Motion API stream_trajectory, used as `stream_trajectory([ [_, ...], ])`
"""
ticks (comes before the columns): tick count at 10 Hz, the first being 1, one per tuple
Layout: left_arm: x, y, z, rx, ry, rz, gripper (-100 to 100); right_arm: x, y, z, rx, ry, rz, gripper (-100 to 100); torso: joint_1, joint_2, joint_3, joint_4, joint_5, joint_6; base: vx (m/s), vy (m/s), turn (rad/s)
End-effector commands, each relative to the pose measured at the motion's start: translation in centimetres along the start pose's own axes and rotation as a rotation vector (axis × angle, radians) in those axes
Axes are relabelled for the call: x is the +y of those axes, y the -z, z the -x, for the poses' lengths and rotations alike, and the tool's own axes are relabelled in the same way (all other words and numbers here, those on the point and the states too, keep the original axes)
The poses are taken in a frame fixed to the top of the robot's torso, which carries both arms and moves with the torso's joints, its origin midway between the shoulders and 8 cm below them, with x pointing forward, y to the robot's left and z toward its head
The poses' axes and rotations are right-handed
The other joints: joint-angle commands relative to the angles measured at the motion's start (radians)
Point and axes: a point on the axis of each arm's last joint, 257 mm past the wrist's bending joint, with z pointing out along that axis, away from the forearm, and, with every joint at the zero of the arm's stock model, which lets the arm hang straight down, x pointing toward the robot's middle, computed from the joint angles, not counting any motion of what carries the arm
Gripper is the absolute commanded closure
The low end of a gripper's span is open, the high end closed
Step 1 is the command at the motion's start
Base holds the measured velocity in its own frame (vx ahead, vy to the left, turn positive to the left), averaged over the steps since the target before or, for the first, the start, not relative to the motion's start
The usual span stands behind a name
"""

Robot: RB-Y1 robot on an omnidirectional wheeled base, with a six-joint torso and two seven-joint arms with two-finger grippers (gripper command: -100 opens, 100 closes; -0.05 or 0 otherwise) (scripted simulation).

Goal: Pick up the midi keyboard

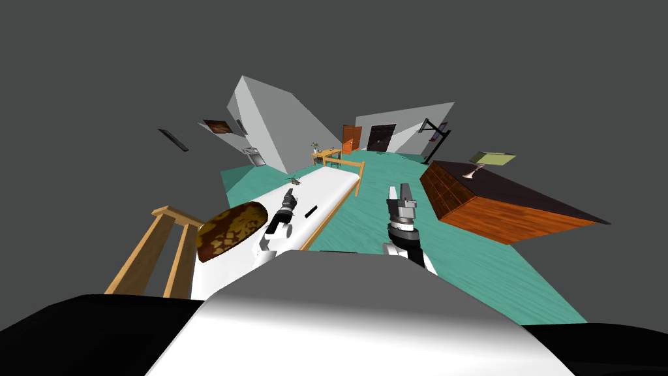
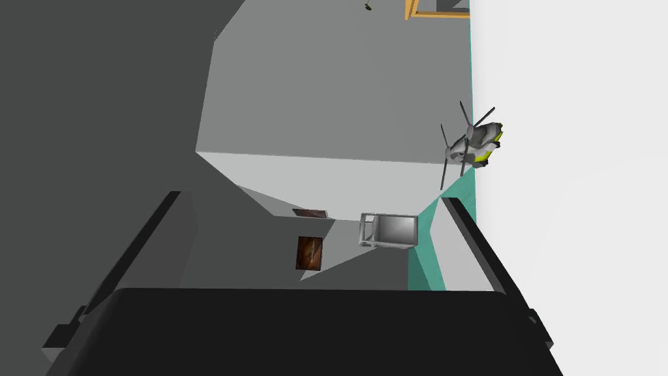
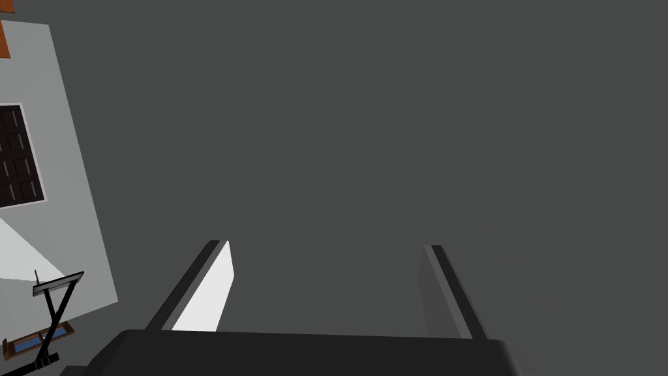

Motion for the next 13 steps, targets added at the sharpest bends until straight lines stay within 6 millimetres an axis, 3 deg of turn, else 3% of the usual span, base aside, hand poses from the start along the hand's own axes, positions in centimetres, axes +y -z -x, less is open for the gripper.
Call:
stream_trajectory([
  [1, 2.0, -0.3, 0.6, -0.010, 0.010, 0.062, -100, 0.0, 0.0, 0.0, 0.000, 0.000, 0.000, 0, 0.000, 0.000, 0.000, 0.000, 0.000, 0.000, 0.025, -0.049, -0.027],
  [2, 2.0, -0.3, 0.6, -0.011, 0.010, 0.065, -100, 0.0, 0.0, 0.0, 0.000, 0.000, 0.000, 0, 0.001, 0.000, 0.000, 0.000, 0.000, 0.000, 0.009, -0.022, 0.006],
  [5, 6.0, -1.3, 2.1, -0.040, 0.053, 0.187, -100, 0.0, 0.0, 0.0, 0.000, 0.000, 0.000, 0, 0.001, 0.001, 0.000, 0.000, 0.000, 0.000, 0.015, -0.045, -0.040],
  [7, 6.7, -1.2, 2.2, -0.043, 0.053, 0.217, -100, 0.0, 0.0, 0.0, 0.000, 0.000, 0.000, 0, 0.001, 0.000, 0.000, 0.000, 0.000, 0.000, 0.019, -0.033, -0.011],
  [13, 13.3, -1.2, 4.6, -0.104, 0.138, 0.441, -100, 0.0, 0.0, 0.0, 0.000, 0.000, 0.000, 0, 0.001, 0.000, 0.000, 0.000, 0.000, 0.000, 0.022, -0.039, -0.029],
])
